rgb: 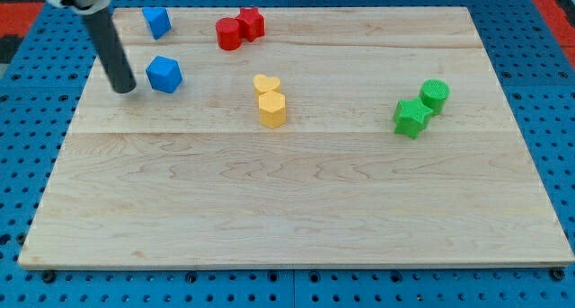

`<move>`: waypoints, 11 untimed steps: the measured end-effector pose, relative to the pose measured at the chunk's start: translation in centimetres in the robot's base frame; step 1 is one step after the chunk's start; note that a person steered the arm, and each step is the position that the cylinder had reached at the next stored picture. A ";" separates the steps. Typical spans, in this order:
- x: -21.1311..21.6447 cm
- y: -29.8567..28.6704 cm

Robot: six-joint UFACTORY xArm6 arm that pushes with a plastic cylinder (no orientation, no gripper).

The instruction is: Move the blue cube to the left of the yellow blocks

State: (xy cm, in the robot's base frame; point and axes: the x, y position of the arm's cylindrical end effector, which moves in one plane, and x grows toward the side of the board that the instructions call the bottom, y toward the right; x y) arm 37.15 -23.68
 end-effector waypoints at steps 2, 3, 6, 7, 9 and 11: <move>-3.2 -4.5; -5.3 0.2; -3.7 2.7; -4.8 4.4; -1.3 8.7; -0.1 13.0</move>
